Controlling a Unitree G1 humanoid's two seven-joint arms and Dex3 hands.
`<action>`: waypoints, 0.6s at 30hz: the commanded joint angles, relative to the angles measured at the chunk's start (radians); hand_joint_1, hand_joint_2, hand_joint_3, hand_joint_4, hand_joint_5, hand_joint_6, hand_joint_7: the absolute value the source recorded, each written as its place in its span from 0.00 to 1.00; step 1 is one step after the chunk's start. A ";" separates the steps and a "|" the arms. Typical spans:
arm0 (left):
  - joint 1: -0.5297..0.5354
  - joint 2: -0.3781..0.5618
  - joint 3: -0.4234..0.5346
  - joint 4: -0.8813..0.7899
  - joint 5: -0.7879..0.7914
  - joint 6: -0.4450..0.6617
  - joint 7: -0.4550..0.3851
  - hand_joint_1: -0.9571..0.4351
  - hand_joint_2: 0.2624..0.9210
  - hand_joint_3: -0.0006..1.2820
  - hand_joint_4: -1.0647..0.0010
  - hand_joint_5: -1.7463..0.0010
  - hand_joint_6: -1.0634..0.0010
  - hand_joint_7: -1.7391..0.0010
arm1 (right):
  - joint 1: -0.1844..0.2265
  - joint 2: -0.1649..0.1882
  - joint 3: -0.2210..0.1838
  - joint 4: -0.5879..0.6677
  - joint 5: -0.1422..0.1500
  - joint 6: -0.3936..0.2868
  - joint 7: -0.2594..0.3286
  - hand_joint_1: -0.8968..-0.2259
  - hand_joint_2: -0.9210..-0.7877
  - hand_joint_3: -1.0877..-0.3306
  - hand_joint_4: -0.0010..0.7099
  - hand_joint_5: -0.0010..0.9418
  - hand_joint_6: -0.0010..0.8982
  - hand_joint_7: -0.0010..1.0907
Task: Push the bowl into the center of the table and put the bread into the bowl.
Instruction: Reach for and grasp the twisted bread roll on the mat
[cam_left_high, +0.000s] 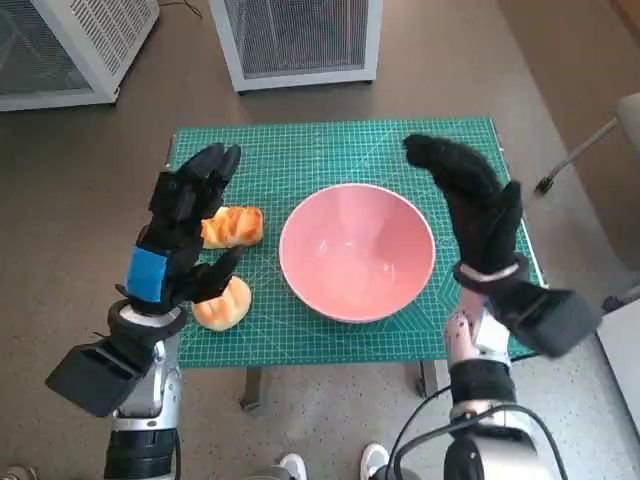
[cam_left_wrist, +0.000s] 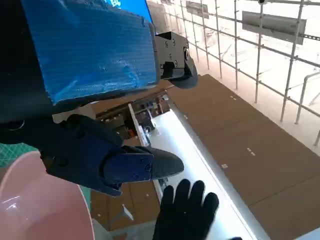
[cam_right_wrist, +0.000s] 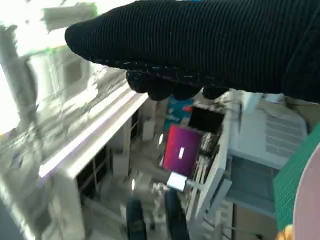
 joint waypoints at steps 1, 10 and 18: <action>-0.019 -0.006 -0.007 0.013 -0.009 -0.023 -0.005 0.30 1.00 0.28 0.71 1.00 0.91 0.70 | 0.066 -0.005 0.049 -0.089 -0.030 0.009 -0.029 0.48 0.00 0.50 0.46 0.00 0.00 0.69; -0.045 -0.001 -0.010 0.034 -0.007 -0.042 -0.015 0.30 1.00 0.28 0.71 1.00 0.91 0.70 | 0.106 -0.027 0.101 -0.164 -0.040 0.010 -0.061 0.49 0.00 0.48 0.46 0.00 0.00 0.69; -0.060 0.005 -0.012 0.025 -0.004 -0.039 -0.020 0.31 1.00 0.28 0.72 1.00 0.91 0.71 | 0.122 -0.039 0.132 -0.205 -0.006 0.030 -0.057 0.49 0.00 0.47 0.46 0.00 0.00 0.71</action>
